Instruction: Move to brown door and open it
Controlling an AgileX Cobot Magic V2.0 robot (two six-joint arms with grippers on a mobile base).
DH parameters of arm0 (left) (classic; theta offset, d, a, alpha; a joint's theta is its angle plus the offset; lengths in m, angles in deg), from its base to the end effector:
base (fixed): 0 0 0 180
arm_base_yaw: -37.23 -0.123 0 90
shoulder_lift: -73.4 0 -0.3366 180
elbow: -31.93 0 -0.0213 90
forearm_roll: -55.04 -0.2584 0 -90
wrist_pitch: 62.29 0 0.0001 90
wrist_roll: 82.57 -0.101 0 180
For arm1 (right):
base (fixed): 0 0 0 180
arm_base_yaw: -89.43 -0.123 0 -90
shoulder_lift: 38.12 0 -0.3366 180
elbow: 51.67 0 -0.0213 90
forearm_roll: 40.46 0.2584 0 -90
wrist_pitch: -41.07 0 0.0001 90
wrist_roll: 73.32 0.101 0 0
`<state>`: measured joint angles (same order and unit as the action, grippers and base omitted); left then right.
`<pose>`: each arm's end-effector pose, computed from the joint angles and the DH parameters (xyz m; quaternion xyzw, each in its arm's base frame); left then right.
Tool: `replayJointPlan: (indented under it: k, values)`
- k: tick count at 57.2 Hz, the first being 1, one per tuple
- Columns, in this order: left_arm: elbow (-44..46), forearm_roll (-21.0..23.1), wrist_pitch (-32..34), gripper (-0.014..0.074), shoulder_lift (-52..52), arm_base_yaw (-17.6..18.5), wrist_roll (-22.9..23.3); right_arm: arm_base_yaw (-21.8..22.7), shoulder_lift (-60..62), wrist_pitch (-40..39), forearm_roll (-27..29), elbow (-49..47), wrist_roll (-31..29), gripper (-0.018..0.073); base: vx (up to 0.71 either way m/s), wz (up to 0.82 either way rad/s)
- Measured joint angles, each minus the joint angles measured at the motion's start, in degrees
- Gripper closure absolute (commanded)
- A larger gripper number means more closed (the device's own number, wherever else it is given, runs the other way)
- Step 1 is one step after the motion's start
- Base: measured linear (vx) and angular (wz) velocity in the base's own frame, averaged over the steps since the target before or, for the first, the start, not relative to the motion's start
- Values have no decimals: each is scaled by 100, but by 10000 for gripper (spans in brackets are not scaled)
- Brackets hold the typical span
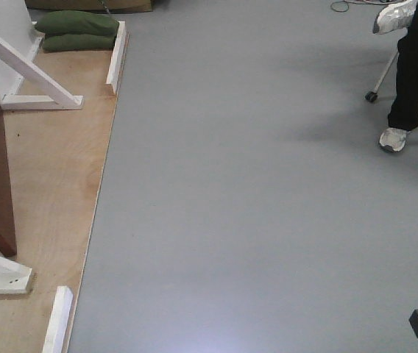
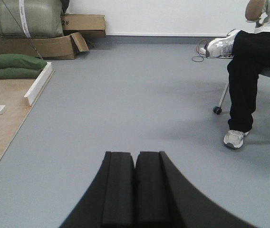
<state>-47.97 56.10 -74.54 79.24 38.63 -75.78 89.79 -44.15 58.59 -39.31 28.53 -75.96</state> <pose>0.0212 -0.0009 0.1836 -0.0410 0.7535 -0.0542 0.6539 0.0198 0.0005 0.1725 -0.0100 0.7866 -0.0079 0.6174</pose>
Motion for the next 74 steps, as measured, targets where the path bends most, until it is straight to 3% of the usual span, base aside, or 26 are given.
replayJointPlan:
  k: [74]
  values:
    - [0, 0, 0, 600, 0, 0, 0, 0, 0, 55, 0, 0, 0, 559, 29, 4]
